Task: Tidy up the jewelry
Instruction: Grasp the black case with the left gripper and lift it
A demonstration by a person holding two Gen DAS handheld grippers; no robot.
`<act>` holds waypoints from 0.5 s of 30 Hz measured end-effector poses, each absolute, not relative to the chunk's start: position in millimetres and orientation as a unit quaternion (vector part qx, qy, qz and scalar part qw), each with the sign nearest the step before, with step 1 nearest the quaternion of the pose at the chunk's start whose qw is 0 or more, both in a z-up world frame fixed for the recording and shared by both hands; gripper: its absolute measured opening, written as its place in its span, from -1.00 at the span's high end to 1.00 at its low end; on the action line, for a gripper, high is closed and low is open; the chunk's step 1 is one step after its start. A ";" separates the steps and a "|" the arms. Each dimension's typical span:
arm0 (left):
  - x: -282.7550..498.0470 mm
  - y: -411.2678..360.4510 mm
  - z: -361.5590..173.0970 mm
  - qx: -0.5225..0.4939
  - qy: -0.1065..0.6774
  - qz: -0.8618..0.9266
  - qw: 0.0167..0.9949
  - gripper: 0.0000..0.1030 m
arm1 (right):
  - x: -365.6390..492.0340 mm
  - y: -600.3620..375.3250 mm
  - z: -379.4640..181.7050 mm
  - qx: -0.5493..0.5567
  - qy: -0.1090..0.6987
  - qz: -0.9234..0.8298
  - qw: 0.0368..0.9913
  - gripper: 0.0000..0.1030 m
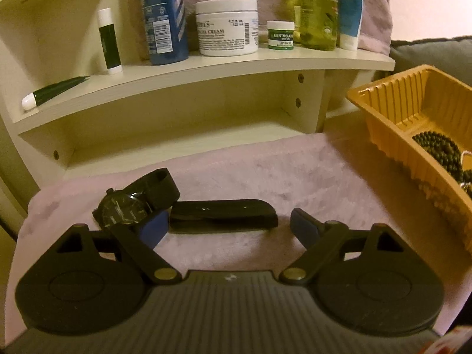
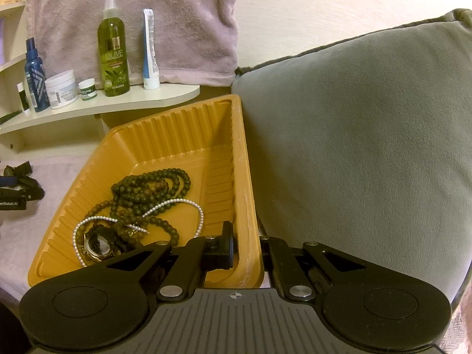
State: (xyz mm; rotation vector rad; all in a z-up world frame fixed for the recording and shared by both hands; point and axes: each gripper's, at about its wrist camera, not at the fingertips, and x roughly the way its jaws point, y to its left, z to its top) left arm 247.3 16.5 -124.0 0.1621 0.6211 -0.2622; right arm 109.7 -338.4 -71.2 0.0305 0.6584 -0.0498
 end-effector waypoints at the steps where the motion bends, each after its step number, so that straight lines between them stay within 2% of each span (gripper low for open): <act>1: 247.9 17.0 -124.6 0.083 0.304 -0.129 0.940 -0.62 | 109.7 -338.4 -71.2 0.015 0.323 -0.024 0.946 0.91; 4: 248.4 19.2 -123.8 0.081 0.305 -0.130 0.940 -0.46 | 109.7 -338.3 -70.9 0.015 0.323 -0.024 0.946 0.91; 15: 228.3 15.9 -106.7 0.056 0.305 -0.124 0.942 -0.44 | 107.2 -338.5 -70.2 0.016 0.319 -0.023 0.947 0.91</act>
